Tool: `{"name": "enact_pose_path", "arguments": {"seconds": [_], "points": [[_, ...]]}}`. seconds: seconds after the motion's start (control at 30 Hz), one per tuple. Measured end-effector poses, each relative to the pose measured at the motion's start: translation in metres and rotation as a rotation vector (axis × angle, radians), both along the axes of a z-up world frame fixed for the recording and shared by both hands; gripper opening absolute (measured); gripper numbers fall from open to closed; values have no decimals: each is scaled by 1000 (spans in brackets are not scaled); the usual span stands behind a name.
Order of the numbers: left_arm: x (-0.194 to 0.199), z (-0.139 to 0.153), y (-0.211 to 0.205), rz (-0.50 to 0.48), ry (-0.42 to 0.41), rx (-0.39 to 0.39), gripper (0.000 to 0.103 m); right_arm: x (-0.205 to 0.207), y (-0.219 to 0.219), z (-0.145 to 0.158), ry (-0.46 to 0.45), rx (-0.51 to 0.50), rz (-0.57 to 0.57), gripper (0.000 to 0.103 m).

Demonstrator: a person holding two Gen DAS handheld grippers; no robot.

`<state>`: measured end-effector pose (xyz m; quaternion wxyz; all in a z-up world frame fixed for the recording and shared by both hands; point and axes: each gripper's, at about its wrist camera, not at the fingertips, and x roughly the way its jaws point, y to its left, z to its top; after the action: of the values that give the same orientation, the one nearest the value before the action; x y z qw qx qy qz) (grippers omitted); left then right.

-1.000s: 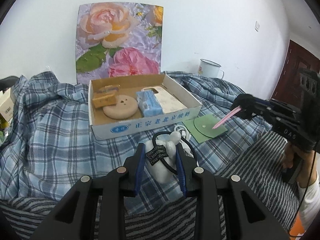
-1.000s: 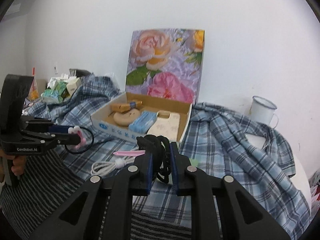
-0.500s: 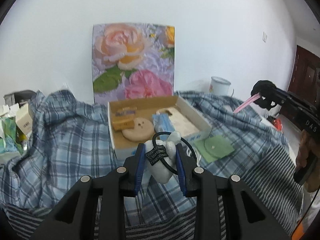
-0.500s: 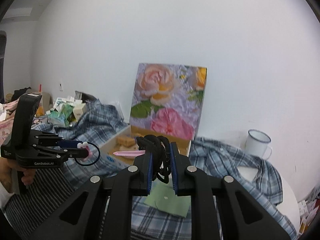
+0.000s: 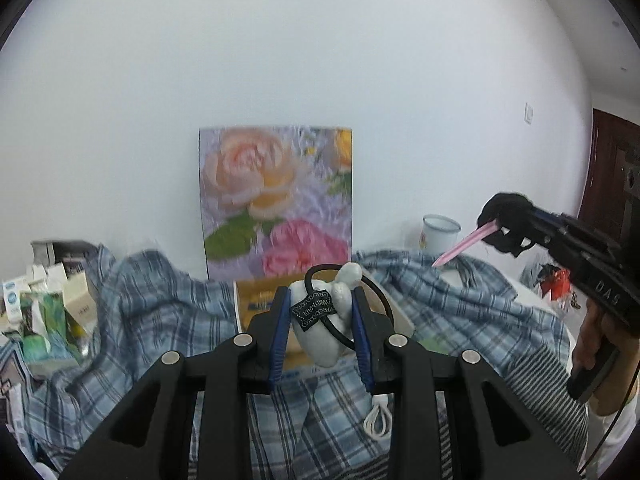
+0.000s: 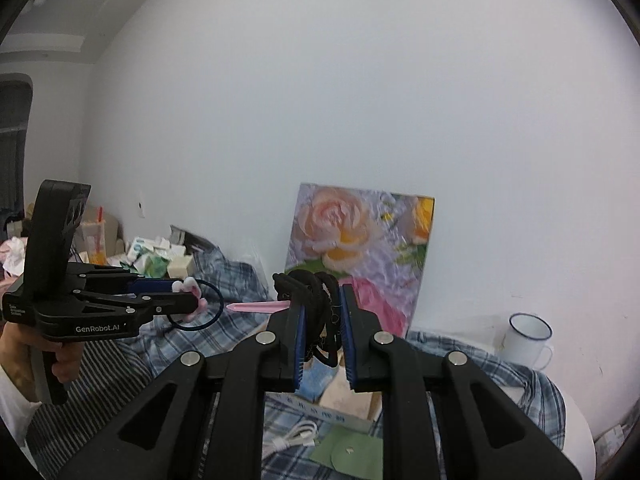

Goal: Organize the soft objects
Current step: 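Lift the plush with the left tool while the right tool lifts the cable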

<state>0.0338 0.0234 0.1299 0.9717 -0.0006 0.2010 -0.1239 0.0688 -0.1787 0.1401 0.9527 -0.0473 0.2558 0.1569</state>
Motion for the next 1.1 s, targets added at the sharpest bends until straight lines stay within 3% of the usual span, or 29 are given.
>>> {"name": "enact_pose_path", "arguments": {"seconds": [0.33,1.1], "points": [[4,39,-14,-2,-79,5,31,17,5,28,-59,27,30,15],[64,78,-29,10,-139,12,31,72,6,66,-156,99,22,15]]}}
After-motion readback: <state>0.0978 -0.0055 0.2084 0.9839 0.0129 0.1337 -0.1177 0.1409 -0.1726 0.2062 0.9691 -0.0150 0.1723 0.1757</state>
